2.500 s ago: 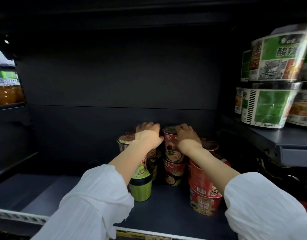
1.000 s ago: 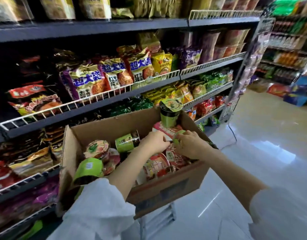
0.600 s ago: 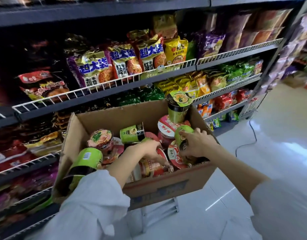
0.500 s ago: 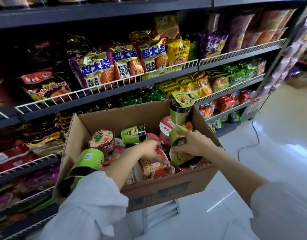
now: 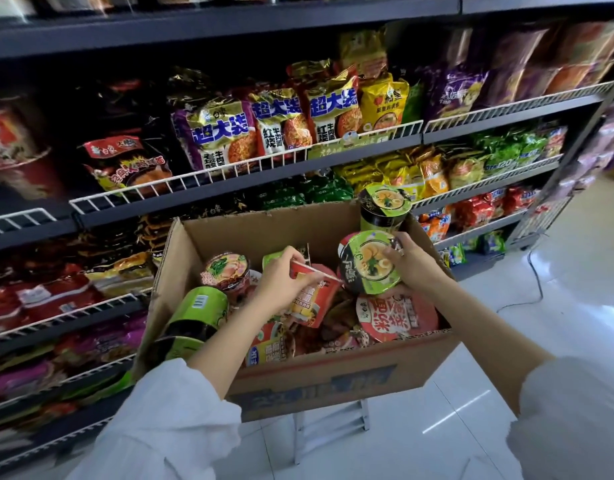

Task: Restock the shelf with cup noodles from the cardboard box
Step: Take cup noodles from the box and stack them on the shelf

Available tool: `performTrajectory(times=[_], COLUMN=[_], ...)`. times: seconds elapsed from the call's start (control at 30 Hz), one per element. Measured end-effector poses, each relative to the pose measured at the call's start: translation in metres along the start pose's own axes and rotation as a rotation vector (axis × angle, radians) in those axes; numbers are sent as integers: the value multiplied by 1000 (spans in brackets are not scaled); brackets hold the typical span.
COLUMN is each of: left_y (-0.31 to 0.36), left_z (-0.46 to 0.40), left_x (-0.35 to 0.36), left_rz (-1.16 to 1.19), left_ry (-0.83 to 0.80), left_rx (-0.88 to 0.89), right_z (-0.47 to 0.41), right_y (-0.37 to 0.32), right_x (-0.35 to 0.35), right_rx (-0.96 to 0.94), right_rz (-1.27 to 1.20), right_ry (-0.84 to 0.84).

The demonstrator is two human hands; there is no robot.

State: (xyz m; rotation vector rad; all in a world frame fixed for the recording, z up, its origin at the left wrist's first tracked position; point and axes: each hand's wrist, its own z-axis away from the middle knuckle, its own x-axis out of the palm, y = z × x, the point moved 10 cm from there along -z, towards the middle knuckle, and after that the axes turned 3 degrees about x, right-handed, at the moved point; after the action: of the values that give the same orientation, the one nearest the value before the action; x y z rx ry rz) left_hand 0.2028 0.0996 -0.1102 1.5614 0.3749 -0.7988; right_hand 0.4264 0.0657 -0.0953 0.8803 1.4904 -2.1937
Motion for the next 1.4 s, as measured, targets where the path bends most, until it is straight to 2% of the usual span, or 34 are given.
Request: performTrajectory(times=[0.1,0.13,0.2,0.27,0.4,0.5,0.6,0.8,0.97,1.27,1.4], left_y=[3,2,-1,-5,-20,-32,-27,2,1,-116,-172], left_z=[-2,-4,-7,-10,-8,4,18,61,109,166,181], left_x=[6,12,26,36,39,40,21,-102,-219,-393,-466], left_rz=[1,1,7,-5,-39,-106,-29,77,71,67,-148], left_ry=[31,18,-24,-34,2,-5,129,541,787,982,1048], left_rx=[46,39,16,-28,-167,-257,-232,-109,-40,-37,-152], right_z=[3,5,6,6,10,15,25,54,94,149,163], right_y=[-5,-6,-3,1,-11,-20,-39,-123,-219,-384,-449], right_x=[-12,-12,-4,3,2,8,14,13,40,175,234], right_rx=[-51,-44,-23,-28,-155,-225,-306,-504,-654,-825,-844], right_rz=[326,439,509,502,467,354,243,50,-86,-278,-311], right_ry=[153,165,109,57,150,122,92,140,136,51,39])
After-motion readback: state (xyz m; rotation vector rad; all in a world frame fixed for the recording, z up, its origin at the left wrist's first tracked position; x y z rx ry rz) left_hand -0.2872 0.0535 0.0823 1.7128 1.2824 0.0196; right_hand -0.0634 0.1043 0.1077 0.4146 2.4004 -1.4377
